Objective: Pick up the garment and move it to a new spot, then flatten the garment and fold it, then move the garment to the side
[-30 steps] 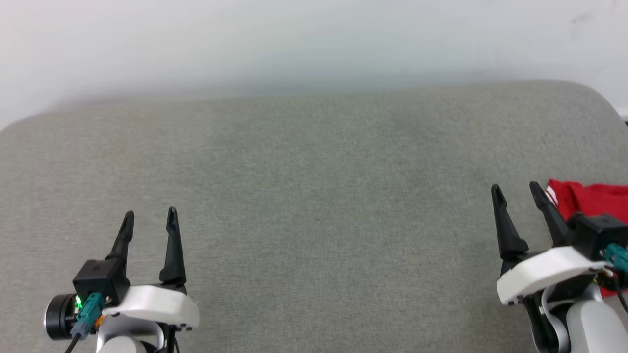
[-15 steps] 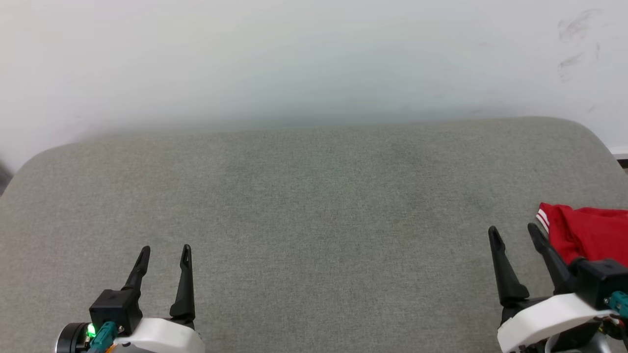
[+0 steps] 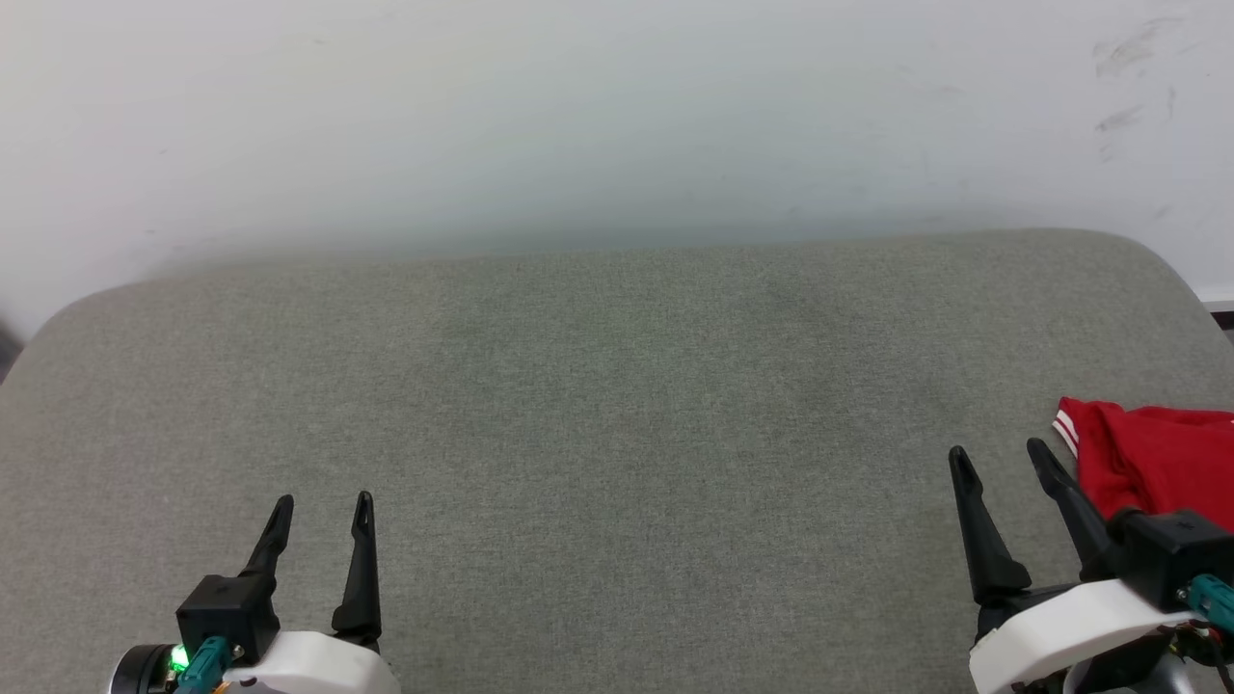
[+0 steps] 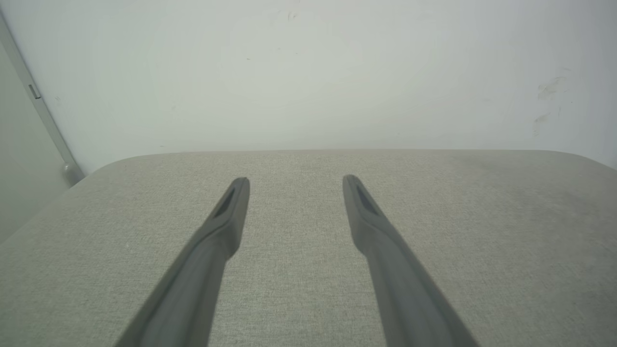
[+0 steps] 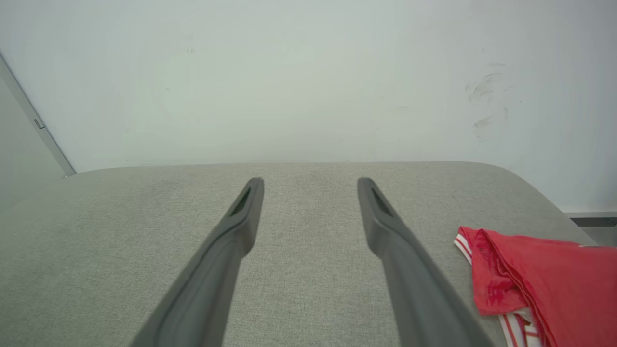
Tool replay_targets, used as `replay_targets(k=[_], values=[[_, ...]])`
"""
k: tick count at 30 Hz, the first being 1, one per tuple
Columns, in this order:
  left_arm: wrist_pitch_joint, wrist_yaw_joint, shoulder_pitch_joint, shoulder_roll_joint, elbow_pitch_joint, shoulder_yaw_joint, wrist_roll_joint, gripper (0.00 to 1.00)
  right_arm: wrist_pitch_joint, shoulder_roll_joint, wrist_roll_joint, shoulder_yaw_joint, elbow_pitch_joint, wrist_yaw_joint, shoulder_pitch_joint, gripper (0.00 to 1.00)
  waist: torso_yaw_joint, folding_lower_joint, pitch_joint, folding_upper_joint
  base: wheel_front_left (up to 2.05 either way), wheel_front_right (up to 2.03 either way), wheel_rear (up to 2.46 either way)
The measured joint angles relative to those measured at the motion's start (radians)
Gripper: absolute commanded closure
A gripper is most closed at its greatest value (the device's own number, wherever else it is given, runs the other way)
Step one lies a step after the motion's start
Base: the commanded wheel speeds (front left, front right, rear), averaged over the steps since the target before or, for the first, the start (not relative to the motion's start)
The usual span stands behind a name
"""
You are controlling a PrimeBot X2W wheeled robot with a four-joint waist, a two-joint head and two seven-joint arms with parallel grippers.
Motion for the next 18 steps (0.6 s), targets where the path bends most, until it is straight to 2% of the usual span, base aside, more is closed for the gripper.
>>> replay_targets(k=[11,12,15,18], values=[[0.001,0.006,-0.001,0.002,0.001,-0.005,-0.002,0.0,0.0,0.001,-0.006,0.001,-0.007,0.0,0.0,0.0,0.0,0.0001,0.005,0.0,0.0,0.0,0.0],[0.002,0.006,-0.001,0.002,0.001,-0.006,-0.002,1.0,0.0,0.001,-0.006,0.001,-0.008,0.0,0.001,1.0,0.0,0.0001,0.005,0.0,0.0,0.0,0.0],[0.004,0.005,0.011,-0.012,0.019,-0.015,-0.003,1.0,0.001,0.001,-0.006,0.001,0.016,0.0,0.007,1.0,0.001,0.0001,0.006,0.0,0.0,0.0,0.0],[0.015,-0.007,0.019,-0.031,0.023,-0.006,-0.044,1.0,0.0,0.001,0.048,0.003,0.026,0.0,0.015,1.0,0.002,0.0001,0.007,0.0,0.0,0.0,0.0]])
